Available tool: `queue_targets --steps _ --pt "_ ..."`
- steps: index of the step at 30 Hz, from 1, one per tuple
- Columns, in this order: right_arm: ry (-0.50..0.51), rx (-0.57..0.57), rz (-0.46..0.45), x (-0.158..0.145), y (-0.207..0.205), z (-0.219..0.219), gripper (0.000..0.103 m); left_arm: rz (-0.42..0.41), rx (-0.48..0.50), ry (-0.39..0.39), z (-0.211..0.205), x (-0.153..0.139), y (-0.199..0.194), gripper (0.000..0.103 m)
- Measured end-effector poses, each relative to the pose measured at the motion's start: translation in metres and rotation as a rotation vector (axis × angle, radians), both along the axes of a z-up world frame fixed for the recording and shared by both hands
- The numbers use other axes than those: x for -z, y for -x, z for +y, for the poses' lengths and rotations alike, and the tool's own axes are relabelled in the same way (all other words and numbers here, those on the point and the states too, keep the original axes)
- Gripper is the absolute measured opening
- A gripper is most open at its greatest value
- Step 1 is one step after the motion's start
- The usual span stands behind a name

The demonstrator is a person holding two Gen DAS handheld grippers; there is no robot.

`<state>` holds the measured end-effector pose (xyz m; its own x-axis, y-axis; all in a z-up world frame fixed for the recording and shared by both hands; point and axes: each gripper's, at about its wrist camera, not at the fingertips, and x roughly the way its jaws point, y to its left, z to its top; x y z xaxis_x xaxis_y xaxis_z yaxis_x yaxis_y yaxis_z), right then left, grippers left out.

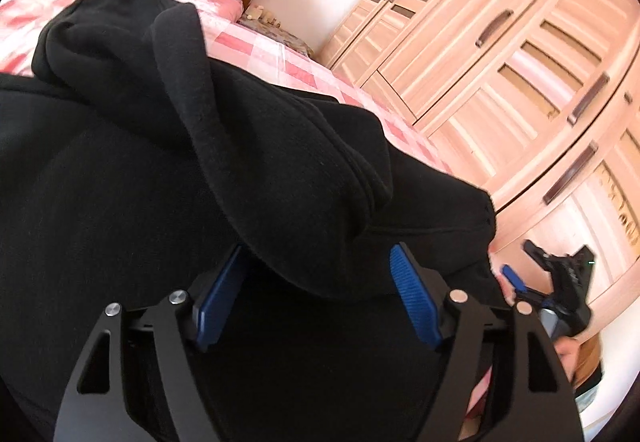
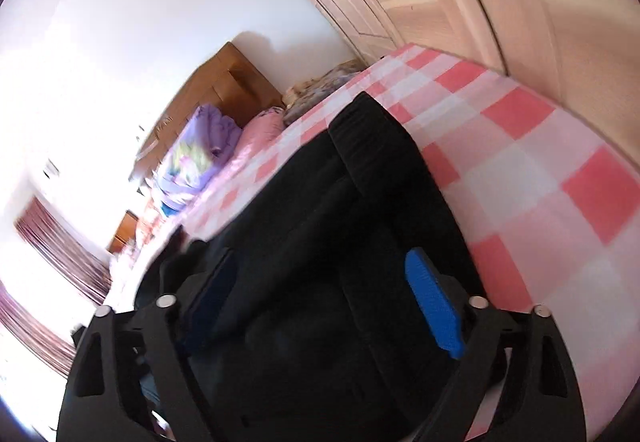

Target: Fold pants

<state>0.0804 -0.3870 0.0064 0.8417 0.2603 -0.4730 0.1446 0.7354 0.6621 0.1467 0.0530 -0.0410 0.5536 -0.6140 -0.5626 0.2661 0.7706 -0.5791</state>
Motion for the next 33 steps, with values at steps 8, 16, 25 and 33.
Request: queue_targets --steps 8,16,25,33 --pt "-0.134 0.053 0.127 0.027 -0.034 -0.026 0.079 0.048 -0.047 0.096 0.018 -0.005 -0.017 0.079" --pt "-0.141 0.079 0.011 0.016 -0.017 -0.022 0.027 0.063 -0.099 0.174 0.037 -0.01 -0.029 0.079" --pt "-0.009 0.063 -0.083 -0.025 -0.005 -0.004 0.022 0.1 -0.07 0.197 0.034 -0.017 -0.05 0.019" --pt "-0.017 0.027 -0.173 -0.066 -0.001 -0.013 0.02 -0.192 -0.135 0.121 0.057 -0.142 -0.049 0.013"
